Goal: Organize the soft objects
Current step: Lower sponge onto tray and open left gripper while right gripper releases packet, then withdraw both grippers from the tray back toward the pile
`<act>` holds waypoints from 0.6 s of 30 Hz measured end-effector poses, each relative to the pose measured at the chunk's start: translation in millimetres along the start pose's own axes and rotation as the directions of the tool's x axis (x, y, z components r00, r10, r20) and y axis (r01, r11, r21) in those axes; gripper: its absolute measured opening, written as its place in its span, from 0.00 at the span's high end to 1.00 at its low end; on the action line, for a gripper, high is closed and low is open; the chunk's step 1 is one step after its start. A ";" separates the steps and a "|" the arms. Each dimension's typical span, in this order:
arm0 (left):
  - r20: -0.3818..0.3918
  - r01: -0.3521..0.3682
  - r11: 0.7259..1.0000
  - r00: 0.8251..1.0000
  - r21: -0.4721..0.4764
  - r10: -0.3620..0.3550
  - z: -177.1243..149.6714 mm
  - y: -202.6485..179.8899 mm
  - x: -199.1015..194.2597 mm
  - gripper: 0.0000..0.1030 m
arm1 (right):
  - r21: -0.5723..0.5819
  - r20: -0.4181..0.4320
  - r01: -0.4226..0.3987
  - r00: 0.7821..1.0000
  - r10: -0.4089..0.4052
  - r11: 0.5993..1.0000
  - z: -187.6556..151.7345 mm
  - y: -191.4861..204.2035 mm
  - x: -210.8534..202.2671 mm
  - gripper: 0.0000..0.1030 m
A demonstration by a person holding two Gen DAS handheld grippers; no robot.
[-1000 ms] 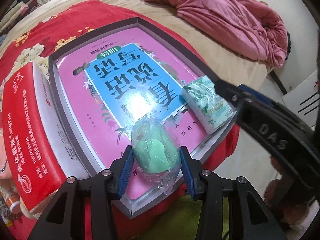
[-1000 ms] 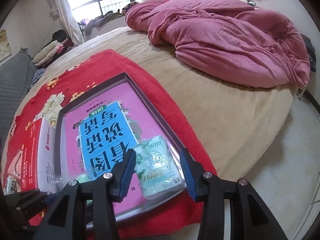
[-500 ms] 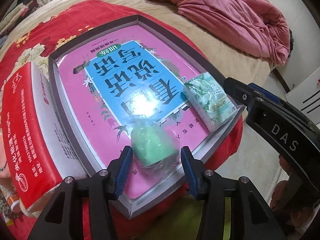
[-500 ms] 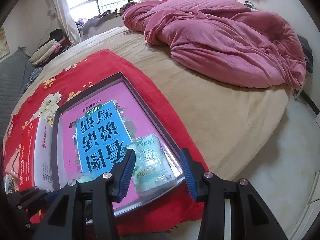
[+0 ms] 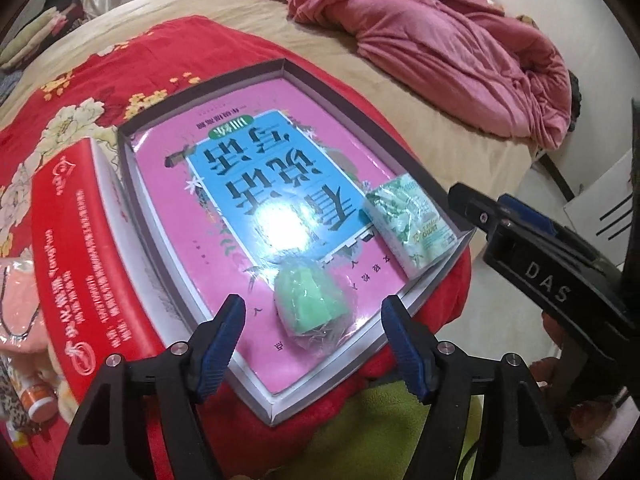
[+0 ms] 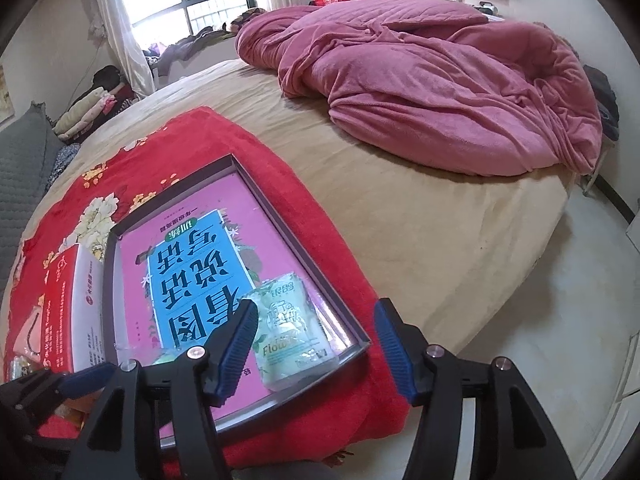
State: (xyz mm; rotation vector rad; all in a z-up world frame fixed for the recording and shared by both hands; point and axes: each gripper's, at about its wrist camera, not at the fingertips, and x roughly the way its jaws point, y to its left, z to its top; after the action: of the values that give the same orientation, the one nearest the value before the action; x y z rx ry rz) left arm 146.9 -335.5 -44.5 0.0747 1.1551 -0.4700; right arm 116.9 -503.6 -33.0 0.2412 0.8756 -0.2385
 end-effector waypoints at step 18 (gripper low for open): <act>0.141 0.006 0.996 0.990 -0.093 0.007 -4.2 39.7 -65.4 0.25 | -0.022 0.053 -0.011 0.999 0.012 1.000 4.2 11.8 -26.6 0.40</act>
State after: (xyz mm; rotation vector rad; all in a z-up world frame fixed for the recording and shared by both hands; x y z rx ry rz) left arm 138.1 -277.6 5.0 -0.0387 1.0358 -0.4136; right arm 107.1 -490.9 -8.3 0.2187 0.8232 -0.2233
